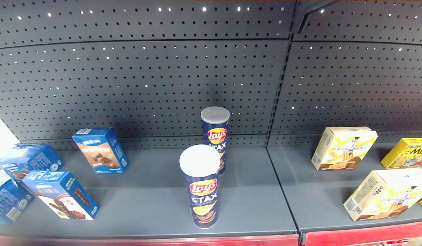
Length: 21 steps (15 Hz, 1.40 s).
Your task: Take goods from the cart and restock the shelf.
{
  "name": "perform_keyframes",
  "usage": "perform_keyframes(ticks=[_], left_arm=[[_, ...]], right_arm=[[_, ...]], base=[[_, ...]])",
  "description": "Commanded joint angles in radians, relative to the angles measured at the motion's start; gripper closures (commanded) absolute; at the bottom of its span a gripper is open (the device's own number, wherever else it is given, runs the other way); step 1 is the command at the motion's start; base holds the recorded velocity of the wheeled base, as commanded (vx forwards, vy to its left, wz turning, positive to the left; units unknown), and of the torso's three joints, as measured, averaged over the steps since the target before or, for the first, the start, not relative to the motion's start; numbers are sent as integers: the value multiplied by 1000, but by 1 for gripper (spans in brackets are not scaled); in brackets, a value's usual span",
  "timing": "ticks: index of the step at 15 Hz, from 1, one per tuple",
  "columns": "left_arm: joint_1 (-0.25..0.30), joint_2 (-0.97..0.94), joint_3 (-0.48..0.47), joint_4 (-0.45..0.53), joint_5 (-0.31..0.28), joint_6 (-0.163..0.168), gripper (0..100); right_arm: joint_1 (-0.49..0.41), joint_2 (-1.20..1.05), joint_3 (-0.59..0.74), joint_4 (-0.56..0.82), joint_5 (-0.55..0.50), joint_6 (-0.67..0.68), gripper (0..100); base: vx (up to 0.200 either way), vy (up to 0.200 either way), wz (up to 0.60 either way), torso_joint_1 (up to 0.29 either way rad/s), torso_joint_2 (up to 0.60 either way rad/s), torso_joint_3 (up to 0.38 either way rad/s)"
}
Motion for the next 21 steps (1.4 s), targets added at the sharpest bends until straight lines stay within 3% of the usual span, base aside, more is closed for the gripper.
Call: perform_keyframes(ticks=[1,5,18,19,20,21], left_arm=[[0,1,0,0,0,0,0],[0,1,0,0,0,0,0],[-2,0,2,-5,-5,12,0],[-2,1,0,-65,-15,72,0],[-14,23,-4,-167,-78,115,0],[-31,58,-9,-192,-133,135,0]], right_arm=[[-1,-54,1,20,18,-4,0],[-16,-113,-1,121,98,-9,0],[-33,-174,1,109,93,6,0],[-33,-174,1,109,93,6,0],[-33,-174,1,109,93,6,0],[-34,-174,1,107,93,6,0]], base=[[0,0,0,0,0,0],[0,0,0,0,0,0],[0,0,0,0,0,0],[0,0,0,0,0,0],[0,0,0,0,0,0],[0,0,0,0,0,0]])
